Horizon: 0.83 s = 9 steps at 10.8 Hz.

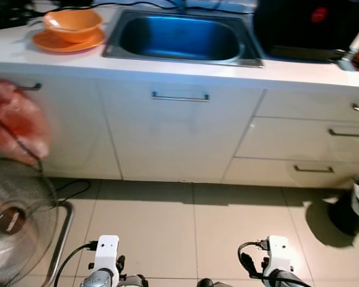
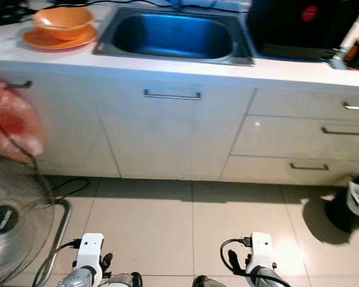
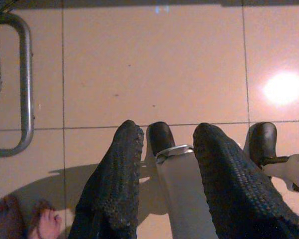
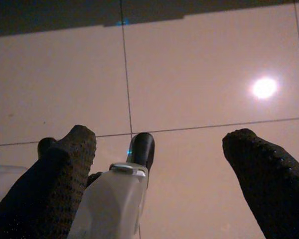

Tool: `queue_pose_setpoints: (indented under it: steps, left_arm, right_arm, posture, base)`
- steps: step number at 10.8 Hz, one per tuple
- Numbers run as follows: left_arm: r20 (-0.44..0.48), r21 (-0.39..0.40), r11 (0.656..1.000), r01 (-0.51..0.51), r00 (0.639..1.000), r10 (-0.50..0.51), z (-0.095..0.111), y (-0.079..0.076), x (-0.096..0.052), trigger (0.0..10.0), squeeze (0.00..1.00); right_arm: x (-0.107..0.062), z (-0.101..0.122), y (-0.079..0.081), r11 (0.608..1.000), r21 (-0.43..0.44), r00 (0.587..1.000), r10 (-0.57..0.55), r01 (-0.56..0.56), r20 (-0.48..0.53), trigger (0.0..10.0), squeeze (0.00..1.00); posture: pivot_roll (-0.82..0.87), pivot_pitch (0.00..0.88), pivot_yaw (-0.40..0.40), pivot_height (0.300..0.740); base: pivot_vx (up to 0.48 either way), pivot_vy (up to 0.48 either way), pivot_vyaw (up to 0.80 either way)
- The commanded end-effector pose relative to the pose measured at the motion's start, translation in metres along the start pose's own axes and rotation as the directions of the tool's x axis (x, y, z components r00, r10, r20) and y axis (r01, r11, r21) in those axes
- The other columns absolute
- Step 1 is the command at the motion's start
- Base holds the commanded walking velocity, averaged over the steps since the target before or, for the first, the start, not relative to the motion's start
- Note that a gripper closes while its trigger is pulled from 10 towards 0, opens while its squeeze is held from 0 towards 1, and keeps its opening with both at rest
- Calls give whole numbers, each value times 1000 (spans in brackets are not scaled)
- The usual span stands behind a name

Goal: Kitchen organization

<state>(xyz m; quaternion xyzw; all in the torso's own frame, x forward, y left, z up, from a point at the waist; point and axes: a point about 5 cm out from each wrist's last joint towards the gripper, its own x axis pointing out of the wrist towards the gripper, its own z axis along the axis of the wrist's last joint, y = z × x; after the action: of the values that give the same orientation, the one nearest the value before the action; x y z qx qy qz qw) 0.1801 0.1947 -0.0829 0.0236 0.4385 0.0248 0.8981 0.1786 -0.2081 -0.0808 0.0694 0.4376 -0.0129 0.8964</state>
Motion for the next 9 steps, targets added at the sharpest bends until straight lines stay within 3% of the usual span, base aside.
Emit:
queue_pose_setpoints:
  steps: [1,9]
  left_arm:
    - [-20,1,1000,-8,1000,8,-5,1,-1,10000,0]
    - [-42,18,1000,16,999,-15,-9,-6,-1,10000,0]
  right_arm:
    - [-2,-5,-3,1000,11,1000,-15,15,-12,10000,0]
    - [-2,-7,-2,1000,-13,1000,3,-3,-23,10000,0]
  posture:
    - [37,121,-51,740]
    - [33,100,-50,740]
  base:
    - [0,0,0]
    - [0,0,0]
